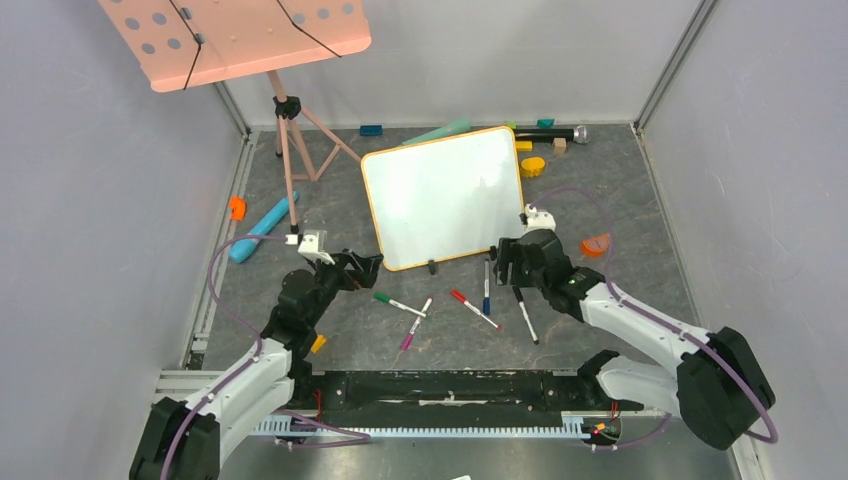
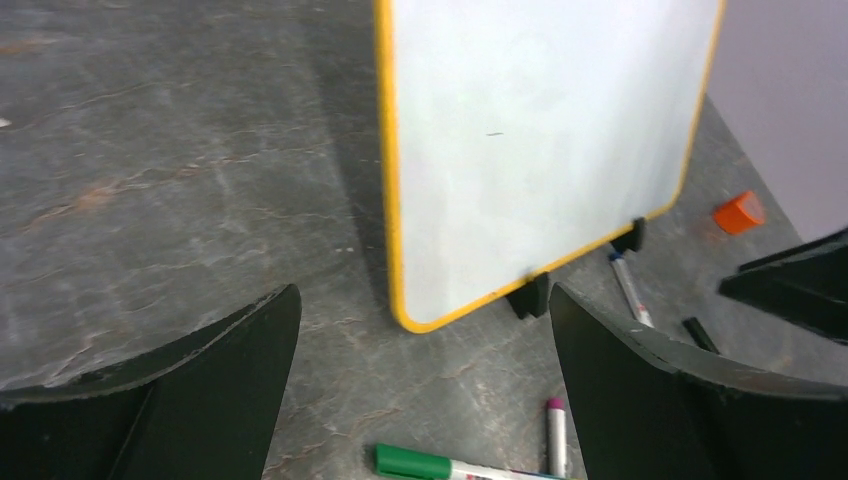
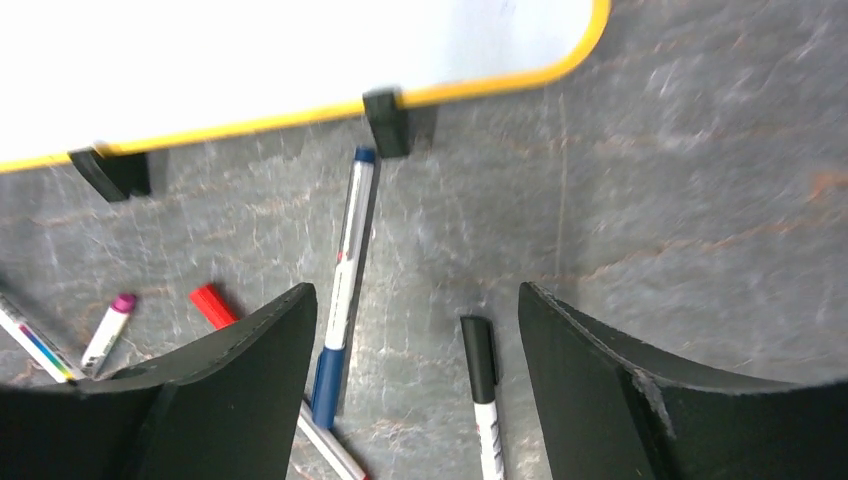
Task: Write a sentence on the whiteboard
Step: Adjust the whiteboard marker at the center of the board, then move the whiteboard to the center of the board.
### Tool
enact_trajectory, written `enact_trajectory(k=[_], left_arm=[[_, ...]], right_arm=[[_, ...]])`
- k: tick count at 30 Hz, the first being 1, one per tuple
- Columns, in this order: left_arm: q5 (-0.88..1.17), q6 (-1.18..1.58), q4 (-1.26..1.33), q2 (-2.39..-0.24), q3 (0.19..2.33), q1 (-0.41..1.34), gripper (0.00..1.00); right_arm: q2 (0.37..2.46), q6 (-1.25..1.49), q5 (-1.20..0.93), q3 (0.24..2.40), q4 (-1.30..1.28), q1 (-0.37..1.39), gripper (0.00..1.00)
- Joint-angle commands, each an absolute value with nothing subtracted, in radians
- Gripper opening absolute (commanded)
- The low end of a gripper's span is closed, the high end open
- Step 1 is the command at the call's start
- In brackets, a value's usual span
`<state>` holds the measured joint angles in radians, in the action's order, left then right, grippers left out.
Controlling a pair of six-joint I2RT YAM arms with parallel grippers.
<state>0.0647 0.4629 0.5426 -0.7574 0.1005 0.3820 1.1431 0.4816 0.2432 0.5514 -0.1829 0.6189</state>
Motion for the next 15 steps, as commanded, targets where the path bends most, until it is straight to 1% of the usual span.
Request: enact_trajectory(k=[1,3,7,11,13,15], left_arm=[[-0.129,0.416,0.524,-0.763,0.136,0.380,1.00],[-0.220,0.472,0.555,-0.799,0.139,0.374,1.00],[-0.079,0.383,0.709,-0.930,0.153,0.340,1.00],[-0.029,0.378,0.723,-1.034,0.206,0.304,1.00],[0.035,0.390,0.755,-1.069,0.217,0.255,1.00],[0.083,0.421,0.782,-1.106,0.232,0.203,1.00]], right_arm=[[1.074,0.304,0.125,0.585,-0.074,0.522,0.76],[1.062,0.252,0.101,0.589,-0.051,0.482,0.76],[1.044,0.178,0.070,0.589,-0.013,0.412,0.76],[0.982,0.119,0.039,0.510,0.098,0.362,0.77],[0.945,0.109,0.026,0.466,0.150,0.336,0.77],[0.944,0.118,-0.035,0.457,0.155,0.293,0.78]])
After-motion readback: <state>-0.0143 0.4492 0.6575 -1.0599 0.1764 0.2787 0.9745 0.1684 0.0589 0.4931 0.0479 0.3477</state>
